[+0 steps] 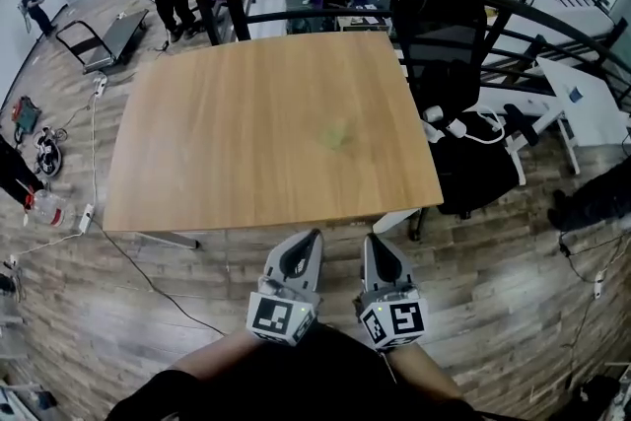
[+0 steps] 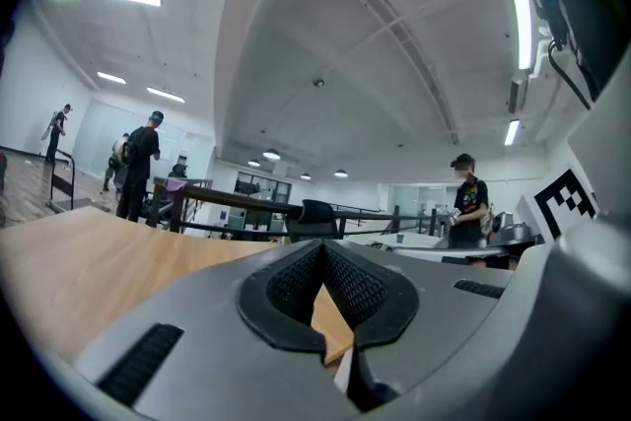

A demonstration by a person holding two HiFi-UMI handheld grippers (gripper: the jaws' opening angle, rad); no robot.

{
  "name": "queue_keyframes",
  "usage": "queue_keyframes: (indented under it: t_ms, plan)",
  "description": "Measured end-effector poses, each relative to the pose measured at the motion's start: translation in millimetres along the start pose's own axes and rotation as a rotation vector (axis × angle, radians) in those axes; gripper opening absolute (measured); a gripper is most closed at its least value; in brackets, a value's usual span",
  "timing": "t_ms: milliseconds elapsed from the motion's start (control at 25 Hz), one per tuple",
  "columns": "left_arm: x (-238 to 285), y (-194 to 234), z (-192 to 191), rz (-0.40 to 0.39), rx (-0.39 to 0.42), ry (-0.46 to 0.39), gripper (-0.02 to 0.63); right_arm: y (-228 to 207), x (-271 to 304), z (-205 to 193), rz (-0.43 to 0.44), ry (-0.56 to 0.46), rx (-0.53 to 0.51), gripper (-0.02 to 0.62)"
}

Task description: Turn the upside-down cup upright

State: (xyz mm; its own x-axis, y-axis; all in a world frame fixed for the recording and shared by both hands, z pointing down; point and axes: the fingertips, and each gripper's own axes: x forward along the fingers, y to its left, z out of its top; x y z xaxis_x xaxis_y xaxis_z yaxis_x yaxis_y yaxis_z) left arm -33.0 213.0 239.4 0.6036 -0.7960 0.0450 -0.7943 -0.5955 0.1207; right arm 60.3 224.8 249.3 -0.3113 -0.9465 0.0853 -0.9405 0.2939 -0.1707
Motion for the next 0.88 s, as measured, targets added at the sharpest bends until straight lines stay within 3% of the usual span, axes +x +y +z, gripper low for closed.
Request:
queue_keyframes:
  t_ms: [320, 600, 720, 880]
  plan:
    - [119, 98, -14, -0.012, -0.036, 0.091, 0.008, -41, 159, -21, -0.013, 0.13, -0.005, 0.014]
    - [197, 160, -59, -0.019, -0.028, 0.145, 0.008, -69, 249, -84, 0.011, 0.287, -0.058, 0.028]
    - [224, 182, -81, 0.016, -0.046, 0.167, 0.008, -84, 281, -113, 0.039, 0.342, -0.066, 0.2]
    - [249, 204, -108, 0.06, -0.034, 0.182, 0.008, -102, 315, -140, 0.071, 0.378, -0.069, 0.252]
